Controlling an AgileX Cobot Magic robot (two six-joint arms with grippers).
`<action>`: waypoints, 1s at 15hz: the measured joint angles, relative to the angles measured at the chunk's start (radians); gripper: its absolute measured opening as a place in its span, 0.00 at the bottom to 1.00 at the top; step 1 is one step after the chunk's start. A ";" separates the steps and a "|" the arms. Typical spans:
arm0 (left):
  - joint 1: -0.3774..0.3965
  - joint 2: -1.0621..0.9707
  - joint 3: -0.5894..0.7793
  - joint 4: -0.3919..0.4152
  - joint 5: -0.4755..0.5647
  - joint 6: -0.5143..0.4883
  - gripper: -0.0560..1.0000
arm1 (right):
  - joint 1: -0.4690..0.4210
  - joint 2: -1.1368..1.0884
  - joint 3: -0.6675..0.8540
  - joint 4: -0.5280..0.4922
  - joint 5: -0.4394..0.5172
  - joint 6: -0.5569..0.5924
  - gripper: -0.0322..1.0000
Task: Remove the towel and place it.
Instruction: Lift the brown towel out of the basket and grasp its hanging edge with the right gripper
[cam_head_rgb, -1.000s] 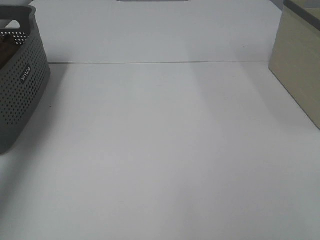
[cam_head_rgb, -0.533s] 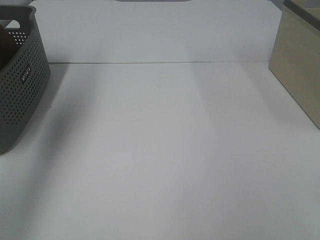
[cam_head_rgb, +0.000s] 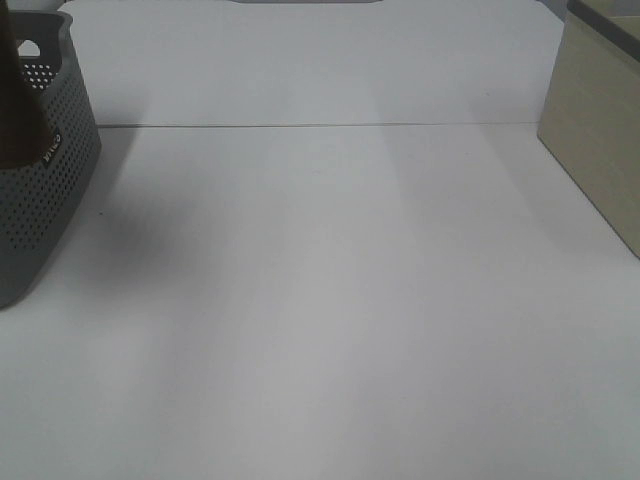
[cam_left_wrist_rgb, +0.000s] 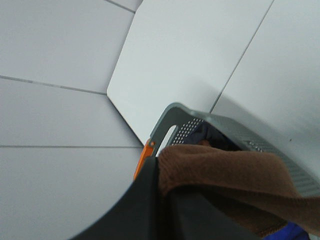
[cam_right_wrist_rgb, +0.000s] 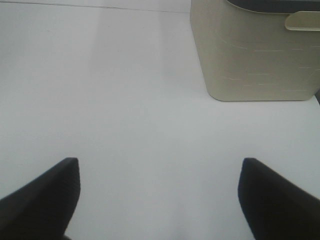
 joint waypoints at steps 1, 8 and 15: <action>-0.026 0.001 0.000 0.000 0.001 -0.002 0.05 | 0.000 0.014 -0.006 0.010 -0.006 -0.014 0.83; -0.260 0.001 0.000 -0.023 -0.100 -0.002 0.05 | 0.000 0.548 -0.019 0.920 -0.309 -0.997 0.82; -0.287 0.001 0.000 -0.144 -0.218 0.110 0.05 | 0.019 1.270 -0.163 1.537 0.079 -1.849 0.82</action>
